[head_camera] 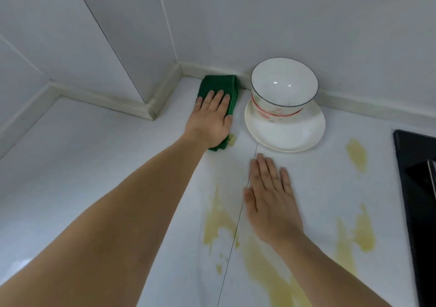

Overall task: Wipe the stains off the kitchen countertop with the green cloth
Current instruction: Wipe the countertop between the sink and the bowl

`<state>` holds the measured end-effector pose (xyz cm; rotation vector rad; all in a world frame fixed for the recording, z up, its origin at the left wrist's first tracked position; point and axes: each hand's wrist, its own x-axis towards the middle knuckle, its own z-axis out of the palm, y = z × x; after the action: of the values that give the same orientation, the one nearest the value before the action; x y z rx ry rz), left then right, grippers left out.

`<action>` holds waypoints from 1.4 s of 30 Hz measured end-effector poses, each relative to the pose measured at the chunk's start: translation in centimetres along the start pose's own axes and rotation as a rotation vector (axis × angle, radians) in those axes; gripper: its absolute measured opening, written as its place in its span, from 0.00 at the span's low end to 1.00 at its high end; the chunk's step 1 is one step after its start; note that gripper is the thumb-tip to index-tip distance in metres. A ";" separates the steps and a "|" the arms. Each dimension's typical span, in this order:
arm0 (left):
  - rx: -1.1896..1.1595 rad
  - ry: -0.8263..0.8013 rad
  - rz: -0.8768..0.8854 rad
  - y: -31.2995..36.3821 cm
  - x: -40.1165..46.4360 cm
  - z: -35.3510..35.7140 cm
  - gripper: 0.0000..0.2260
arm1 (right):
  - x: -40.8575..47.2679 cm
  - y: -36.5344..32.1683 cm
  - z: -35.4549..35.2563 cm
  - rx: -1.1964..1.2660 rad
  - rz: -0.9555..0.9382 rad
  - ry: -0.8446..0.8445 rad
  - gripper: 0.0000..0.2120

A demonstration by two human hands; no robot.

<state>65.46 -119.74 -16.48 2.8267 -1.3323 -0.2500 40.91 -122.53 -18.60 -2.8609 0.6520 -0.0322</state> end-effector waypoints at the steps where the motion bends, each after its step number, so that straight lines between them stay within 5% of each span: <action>1: -0.013 0.005 -0.003 0.3 -2.6 0.4 0.28 | 0.0 -0.1 -0.1 -0.011 0.011 0.013 0.29; 7: -0.037 -0.056 0.066 1.4 -15.7 1.7 0.29 | 0.0 -0.4 -0.3 -0.037 0.066 0.032 0.30; 18: 0.024 0.025 0.038 1.4 -0.2 0.7 0.28 | 0.2 -0.3 -0.1 0.014 0.058 0.016 0.30; 28: -0.017 -0.057 0.250 2.6 -19.1 2.3 0.27 | 0.0 -0.5 -0.9 0.039 0.089 0.007 0.33; 42: 0.039 -0.011 0.248 2.7 -12.0 1.8 0.29 | 0.0 -0.3 -0.8 0.022 0.075 0.027 0.31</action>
<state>55.59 -112.13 -16.35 2.6555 -1.6865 -0.2386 40.97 -122.37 -17.78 -2.8176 0.7587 -0.0661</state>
